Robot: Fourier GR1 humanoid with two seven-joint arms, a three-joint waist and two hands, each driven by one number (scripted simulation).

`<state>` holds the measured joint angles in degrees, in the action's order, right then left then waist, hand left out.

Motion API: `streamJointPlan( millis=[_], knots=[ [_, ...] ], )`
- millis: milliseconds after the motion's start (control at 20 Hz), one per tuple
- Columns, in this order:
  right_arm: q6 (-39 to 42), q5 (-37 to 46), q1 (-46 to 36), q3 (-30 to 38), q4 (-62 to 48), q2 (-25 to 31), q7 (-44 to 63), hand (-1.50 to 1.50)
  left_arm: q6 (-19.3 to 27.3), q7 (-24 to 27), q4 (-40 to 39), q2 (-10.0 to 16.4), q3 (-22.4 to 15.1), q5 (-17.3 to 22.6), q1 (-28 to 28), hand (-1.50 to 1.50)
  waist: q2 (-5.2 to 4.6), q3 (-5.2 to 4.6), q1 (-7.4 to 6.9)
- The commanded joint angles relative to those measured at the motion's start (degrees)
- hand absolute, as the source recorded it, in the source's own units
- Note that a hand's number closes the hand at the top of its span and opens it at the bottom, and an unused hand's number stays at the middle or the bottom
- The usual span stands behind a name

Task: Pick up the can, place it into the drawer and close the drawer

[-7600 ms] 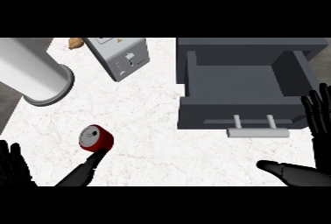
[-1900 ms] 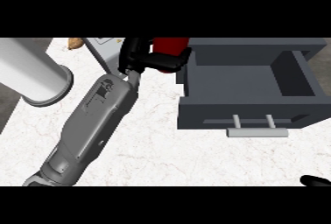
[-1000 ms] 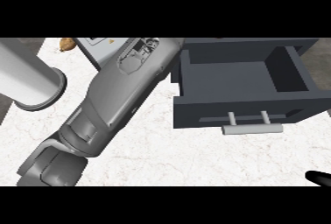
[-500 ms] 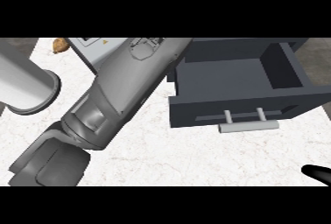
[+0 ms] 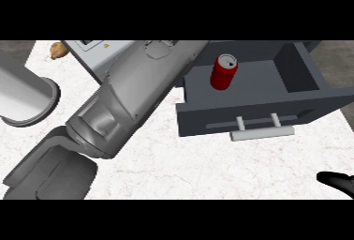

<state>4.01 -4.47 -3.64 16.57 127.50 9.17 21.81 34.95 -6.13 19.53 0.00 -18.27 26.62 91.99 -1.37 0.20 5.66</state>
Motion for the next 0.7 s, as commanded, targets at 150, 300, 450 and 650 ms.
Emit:
streamJointPlan(
  millis=[150, 300, 450, 650],
  knots=[
    [1.67, 3.14, -1.49, -0.68, -0.90, 2.54, -3.15, -1.50, 1.61, 2.95, -2.68, 0.00, 0.25, 2.48, 1.50, -1.50, -0.46, 0.01, 0.31],
    [2.65, 5.13, -3.20, -2.46, 1.28, 4.74, -1.36, -1.50, 1.55, 4.41, -2.24, 0.00, 0.59, 4.40, -0.08, -1.50, -0.26, -0.06, 0.33],
    [3.14, 10.94, -5.03, -4.64, -3.64, 5.75, -7.07, -1.50, 1.79, 3.62, -1.45, 0.00, 0.64, 6.25, 0.78, -1.50, -0.40, -0.02, -0.54],
    [4.24, 17.35, -5.66, -6.42, -4.38, 9.14, -8.37, -1.50, 1.47, 4.93, -1.24, 0.00, 1.59, 8.10, 0.79, -1.50, -0.16, -0.07, -0.83]
  ],
)
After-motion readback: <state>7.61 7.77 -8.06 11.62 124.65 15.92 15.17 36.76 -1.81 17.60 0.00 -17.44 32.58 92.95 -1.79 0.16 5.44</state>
